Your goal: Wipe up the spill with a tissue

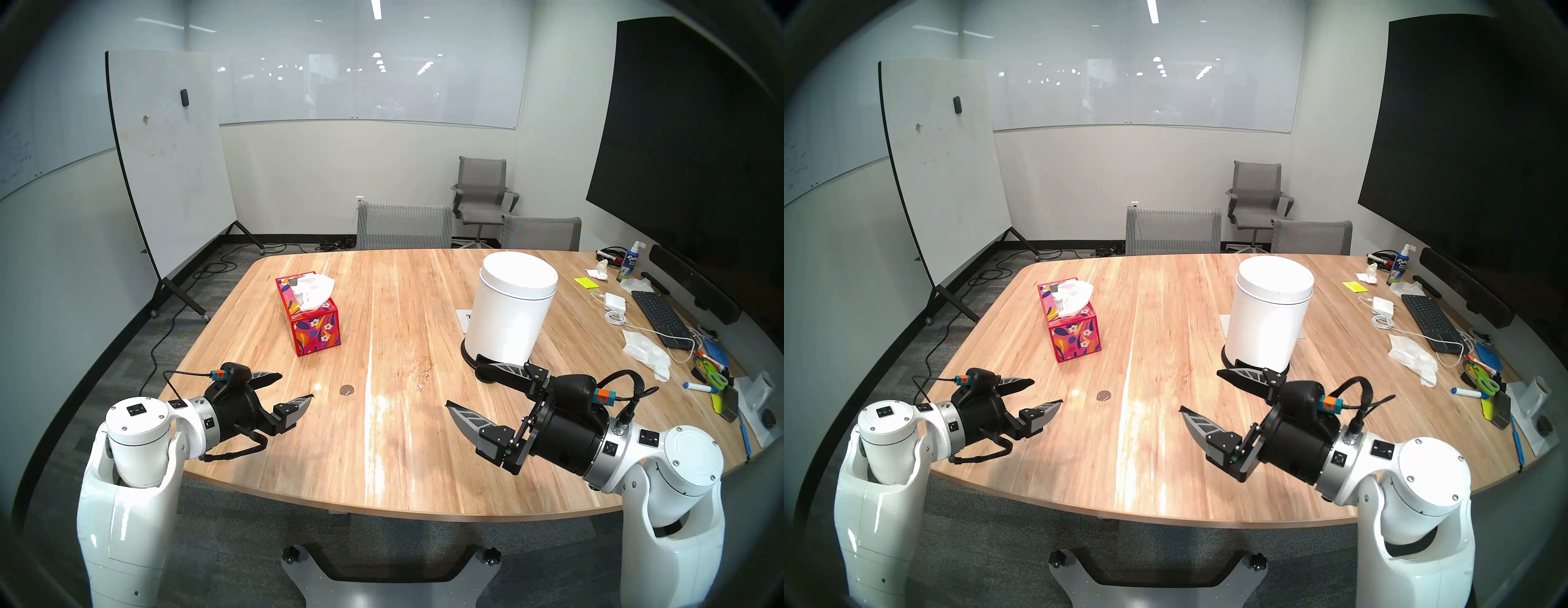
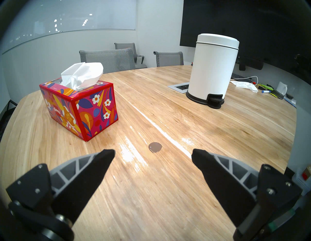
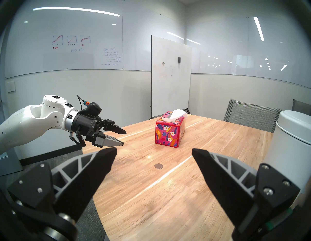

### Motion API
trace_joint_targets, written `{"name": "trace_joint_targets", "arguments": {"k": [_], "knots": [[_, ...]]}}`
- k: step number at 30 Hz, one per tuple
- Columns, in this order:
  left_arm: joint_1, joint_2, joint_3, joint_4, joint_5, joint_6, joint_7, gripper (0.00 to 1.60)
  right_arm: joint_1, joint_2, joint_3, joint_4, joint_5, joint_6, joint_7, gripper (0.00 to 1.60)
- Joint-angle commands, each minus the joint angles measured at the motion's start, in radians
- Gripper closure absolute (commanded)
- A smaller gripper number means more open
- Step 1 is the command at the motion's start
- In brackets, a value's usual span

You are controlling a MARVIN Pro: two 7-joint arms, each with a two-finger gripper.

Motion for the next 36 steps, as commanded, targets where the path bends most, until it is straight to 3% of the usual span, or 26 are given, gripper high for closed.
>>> {"name": "trace_joint_targets", "arguments": {"k": [1,36], "knots": [[-0.001,0.002,0.0,-0.014,0.001,0.0,-0.001,0.0,0.001,-0.001,0.001,-0.014,0.004,0.0,0.003,0.0],[-0.006,0.003,0.001,-0.015,0.0,0.007,-0.002,0.0,0.001,-0.002,0.001,-0.014,0.003,0.0,0.004,0.0]]}}
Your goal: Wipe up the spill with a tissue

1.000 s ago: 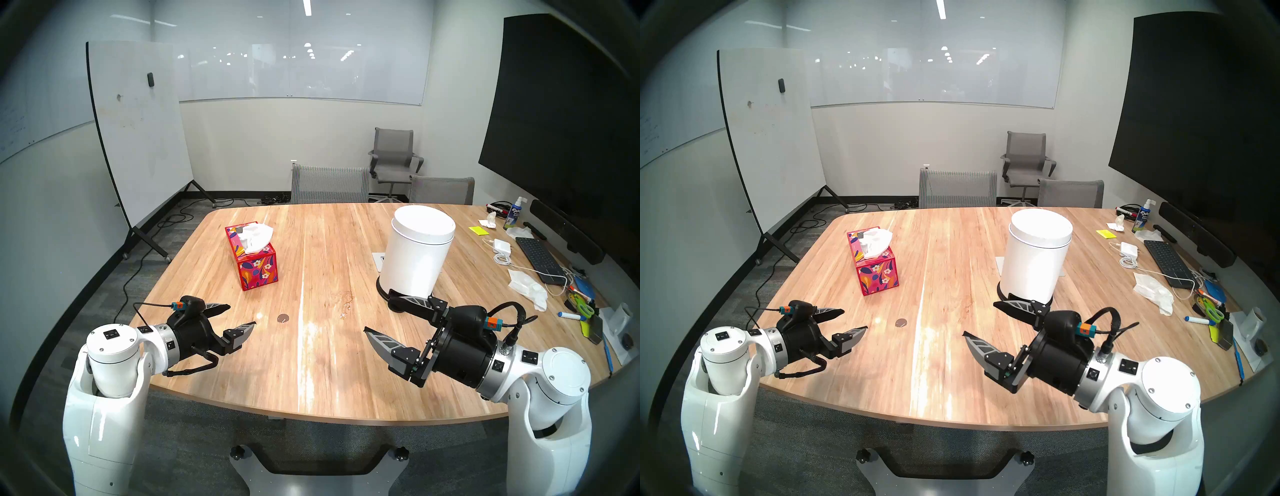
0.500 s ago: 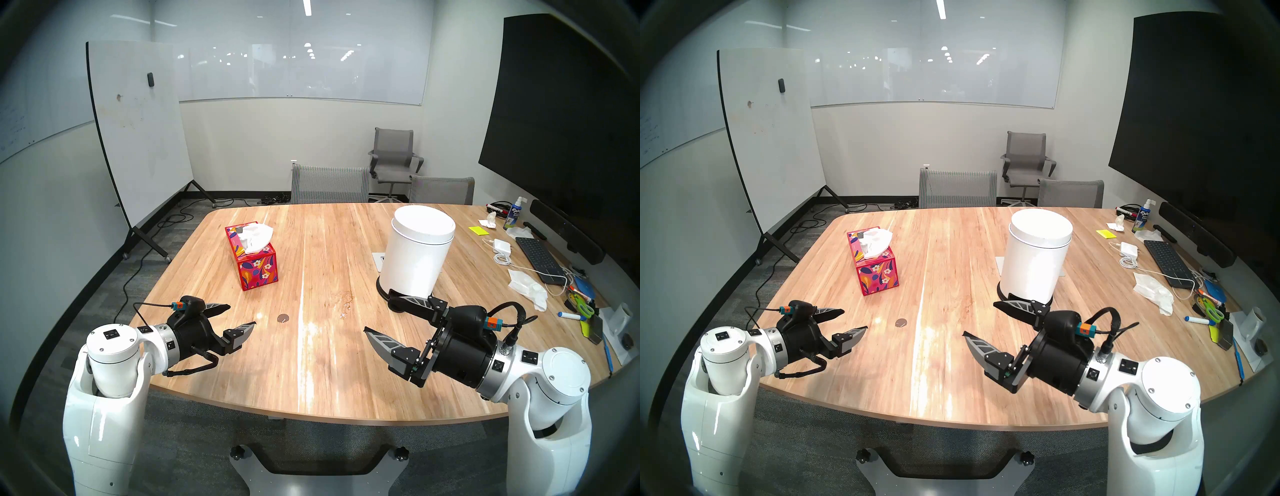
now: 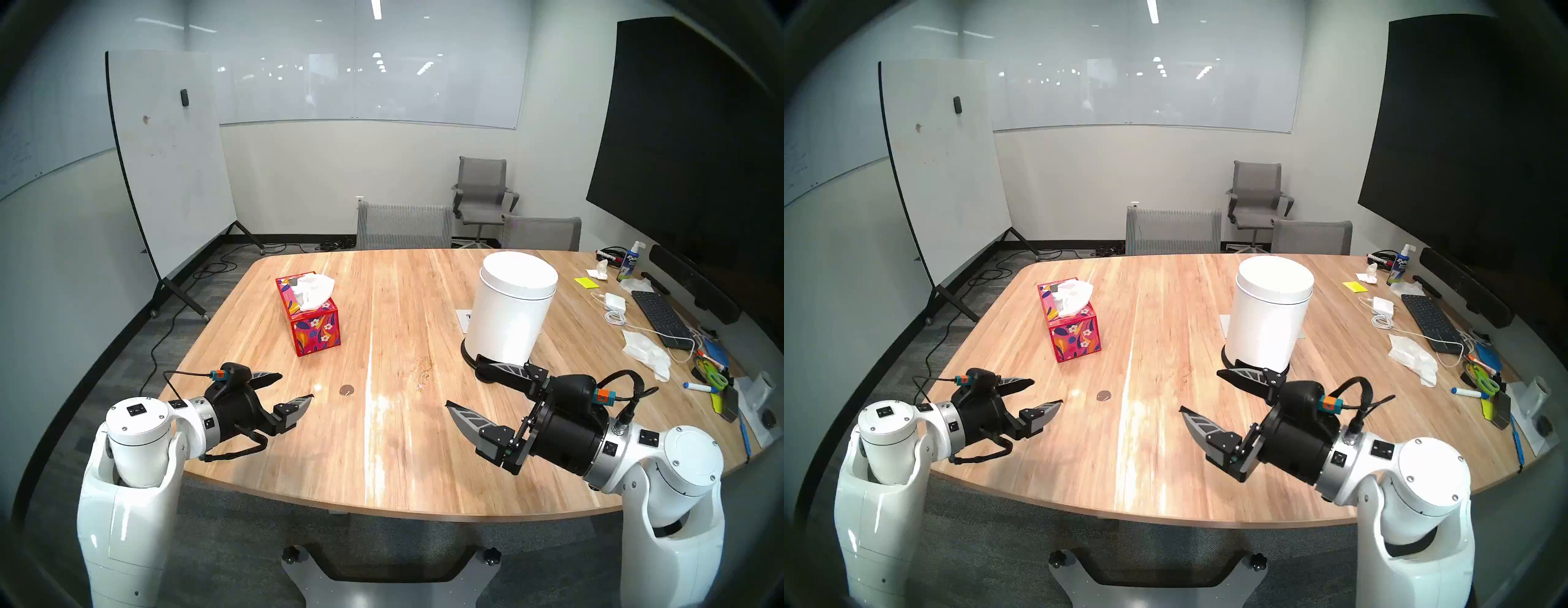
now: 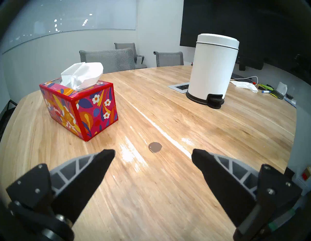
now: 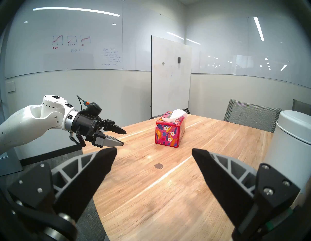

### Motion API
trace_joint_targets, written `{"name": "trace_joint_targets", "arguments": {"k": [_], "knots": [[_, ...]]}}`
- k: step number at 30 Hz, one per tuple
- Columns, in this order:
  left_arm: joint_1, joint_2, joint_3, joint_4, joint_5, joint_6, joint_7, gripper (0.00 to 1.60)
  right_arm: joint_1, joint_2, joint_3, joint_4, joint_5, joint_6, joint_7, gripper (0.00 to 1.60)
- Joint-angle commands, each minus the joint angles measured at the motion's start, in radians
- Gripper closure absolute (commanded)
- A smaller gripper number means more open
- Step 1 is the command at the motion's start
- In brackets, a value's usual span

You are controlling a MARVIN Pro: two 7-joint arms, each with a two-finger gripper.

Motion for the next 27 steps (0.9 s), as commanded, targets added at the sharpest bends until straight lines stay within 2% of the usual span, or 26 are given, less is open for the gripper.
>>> {"name": "trace_joint_targets", "arguments": {"k": [1,9,15,27], "knots": [[-0.01,0.004,0.002,-0.015,0.0,0.011,-0.001,0.0,0.001,0.0,0.001,-0.015,0.004,0.0,0.003,0.0],[-0.057,-0.009,0.007,0.005,-0.018,0.064,0.002,0.0,0.002,-0.001,0.001,-0.014,0.004,0.0,0.003,0.0],[-0.068,-0.017,0.016,0.009,-0.013,0.082,0.01,0.0,0.002,-0.001,0.001,-0.014,0.004,0.0,0.003,0.0],[-0.151,-0.019,0.045,0.019,-0.008,0.122,0.045,0.0,0.002,-0.001,0.001,-0.014,0.003,0.0,0.003,0.0]]}}
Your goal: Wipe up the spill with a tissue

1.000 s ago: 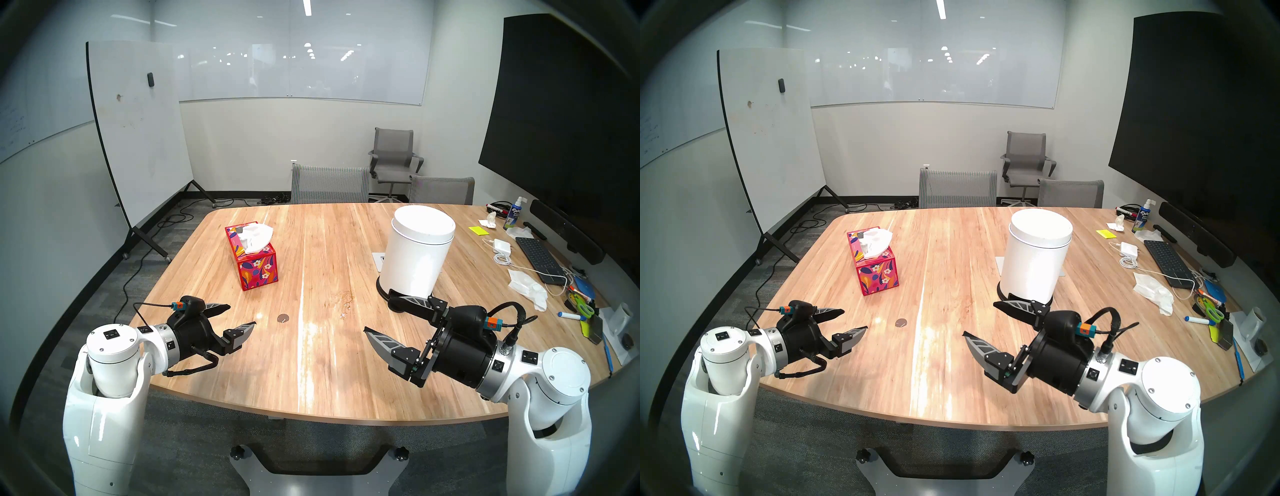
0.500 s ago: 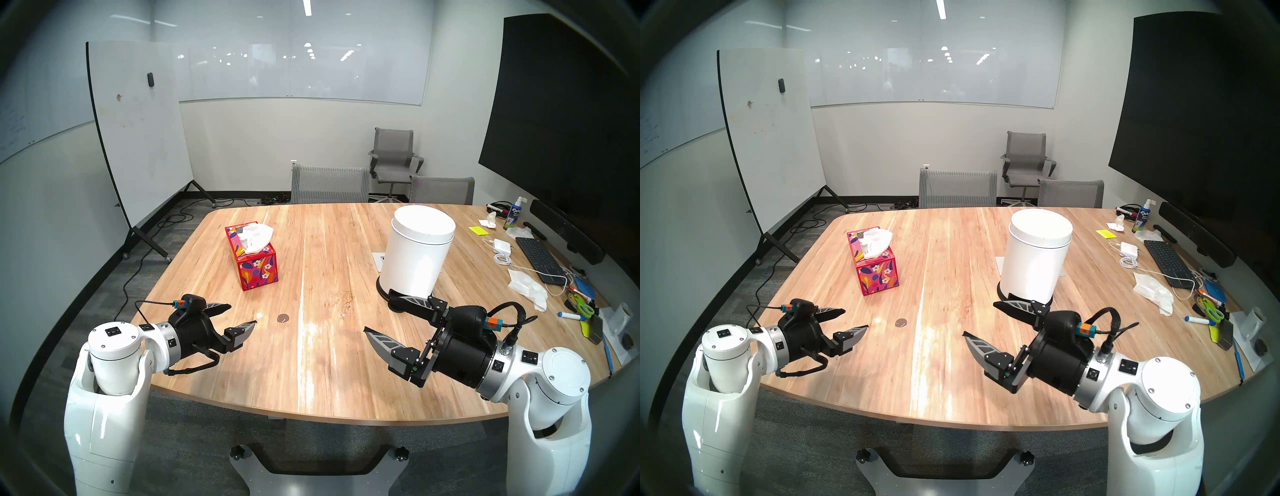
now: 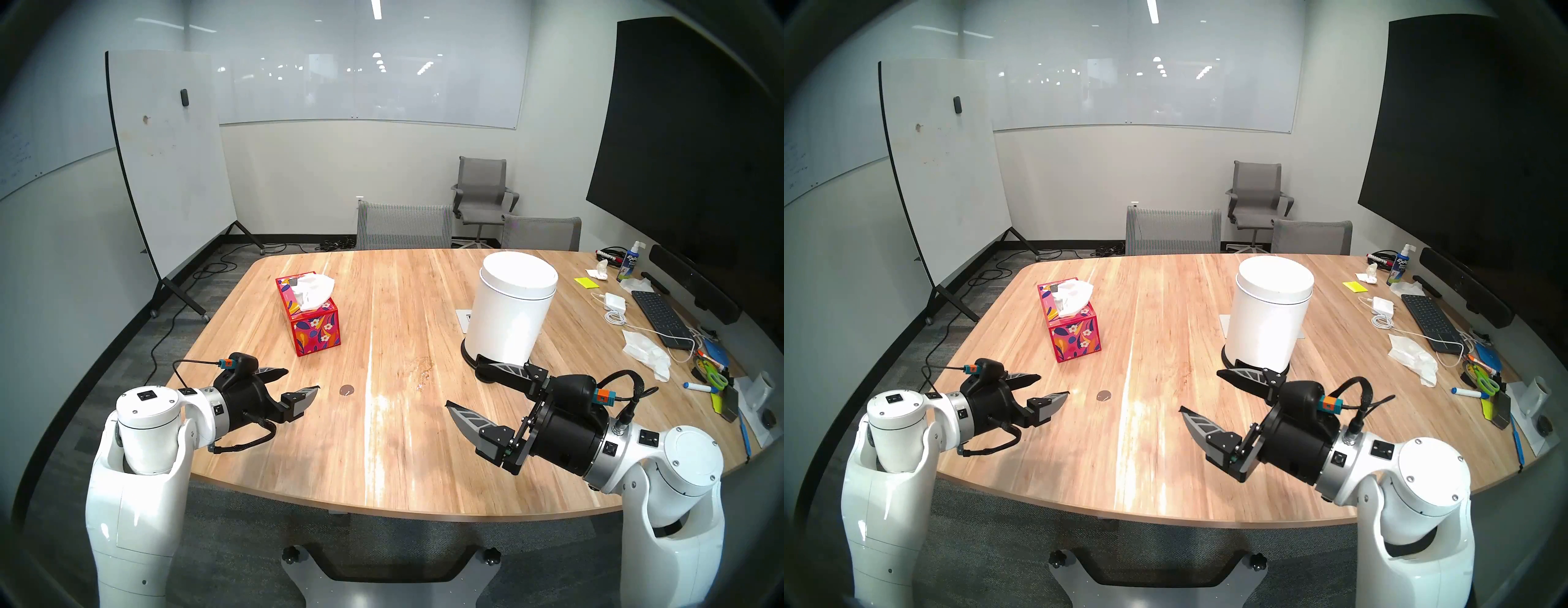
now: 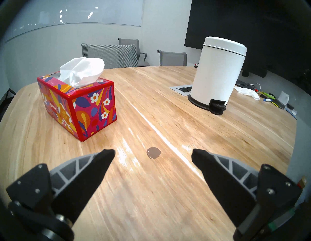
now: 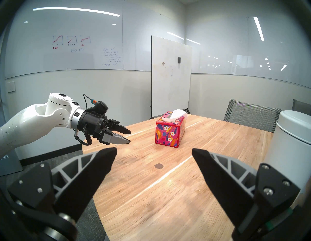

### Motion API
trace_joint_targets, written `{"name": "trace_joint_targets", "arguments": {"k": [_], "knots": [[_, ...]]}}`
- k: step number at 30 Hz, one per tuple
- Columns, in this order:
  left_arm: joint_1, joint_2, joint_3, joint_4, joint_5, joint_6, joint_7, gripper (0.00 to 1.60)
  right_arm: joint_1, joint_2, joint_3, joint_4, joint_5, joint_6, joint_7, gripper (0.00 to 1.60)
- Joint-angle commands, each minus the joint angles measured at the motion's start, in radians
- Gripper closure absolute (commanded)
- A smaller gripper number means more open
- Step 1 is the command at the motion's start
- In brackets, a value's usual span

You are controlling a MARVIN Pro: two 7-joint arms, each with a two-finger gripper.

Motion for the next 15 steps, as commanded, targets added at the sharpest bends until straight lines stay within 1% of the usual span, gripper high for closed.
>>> {"name": "trace_joint_targets", "arguments": {"k": [1,3,4,10,11,13,15], "knots": [[-0.08,0.001,0.01,0.0,0.002,0.013,0.018,0.0,0.002,0.0,0.001,-0.014,0.004,0.0,0.002,0.0],[-0.116,0.004,0.017,0.016,0.005,0.022,0.031,0.0,0.002,0.0,0.001,-0.014,0.003,0.0,0.002,0.0],[-0.116,0.004,0.017,0.016,0.005,0.022,0.031,0.0,0.002,0.0,0.001,-0.014,0.003,0.0,0.002,0.0],[-0.177,0.015,0.028,0.051,0.011,0.027,0.056,0.0,0.002,0.0,0.001,-0.014,0.003,-0.001,0.003,0.0],[-0.205,0.019,0.033,0.072,0.015,0.029,0.064,0.0,0.002,0.0,0.001,-0.014,0.003,-0.001,0.003,0.0],[-0.211,0.023,0.036,0.08,0.013,0.027,0.072,0.0,0.002,0.0,0.001,-0.014,0.003,-0.001,0.003,0.0],[-0.235,0.028,0.042,0.102,0.021,0.031,0.074,0.0,0.002,-0.001,0.001,-0.014,0.003,-0.001,0.003,0.0]]}}
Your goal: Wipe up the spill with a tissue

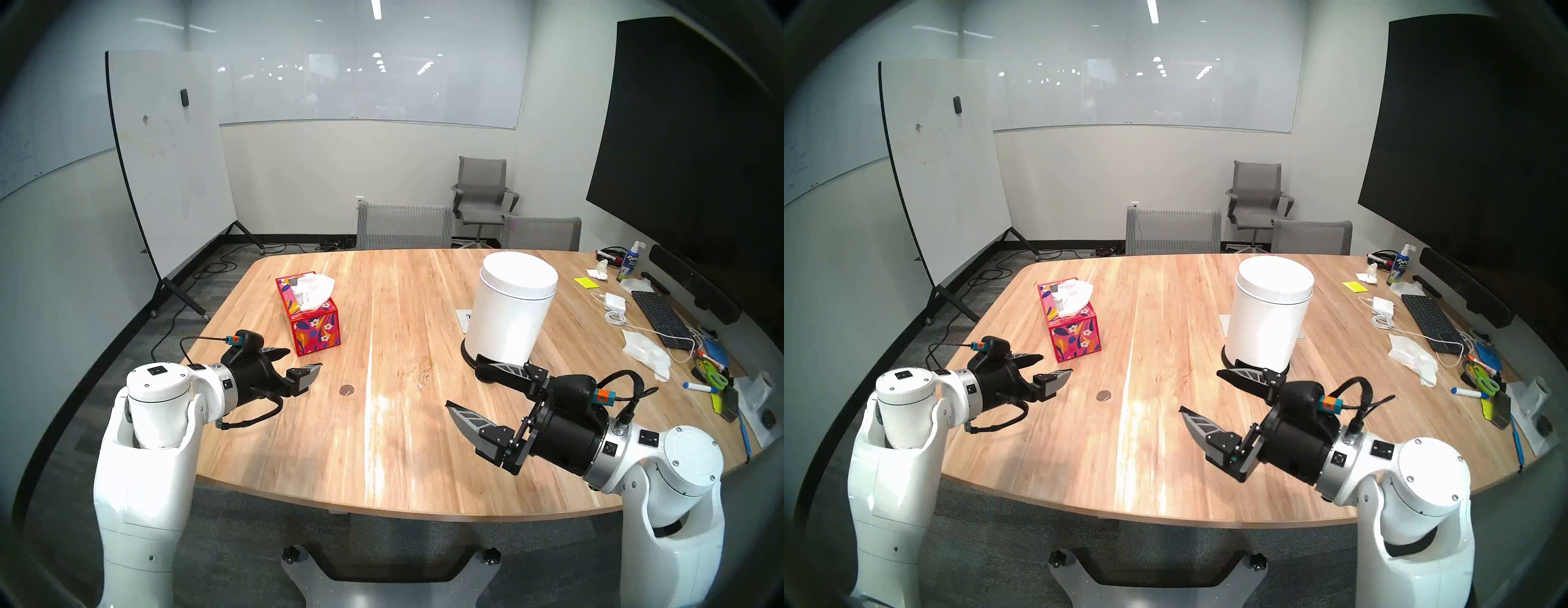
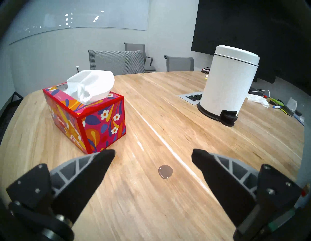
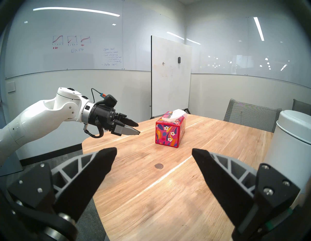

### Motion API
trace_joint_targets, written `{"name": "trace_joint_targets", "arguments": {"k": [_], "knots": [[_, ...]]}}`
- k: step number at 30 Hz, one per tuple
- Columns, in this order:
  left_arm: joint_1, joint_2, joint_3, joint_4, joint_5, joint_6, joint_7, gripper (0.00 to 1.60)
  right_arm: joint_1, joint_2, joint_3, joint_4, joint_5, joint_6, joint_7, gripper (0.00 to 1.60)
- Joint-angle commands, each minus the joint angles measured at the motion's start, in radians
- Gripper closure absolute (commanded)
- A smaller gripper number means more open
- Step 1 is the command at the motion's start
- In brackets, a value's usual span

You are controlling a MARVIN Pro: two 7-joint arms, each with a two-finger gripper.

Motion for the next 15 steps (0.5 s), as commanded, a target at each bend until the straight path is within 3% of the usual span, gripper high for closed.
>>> {"name": "trace_joint_targets", "arguments": {"k": [1,8,15], "knots": [[-0.11,0.023,0.006,0.036,0.013,-0.007,0.017,0.0,0.002,0.0,0.001,-0.014,0.003,-0.001,0.002,0.0],[-0.166,0.048,0.016,0.087,0.028,-0.028,0.019,0.0,0.002,0.0,0.001,-0.014,0.003,-0.001,0.002,0.0],[-0.216,0.059,0.03,0.078,0.033,-0.02,0.016,0.0,0.002,0.0,0.001,-0.014,0.003,-0.001,0.003,0.0]]}}
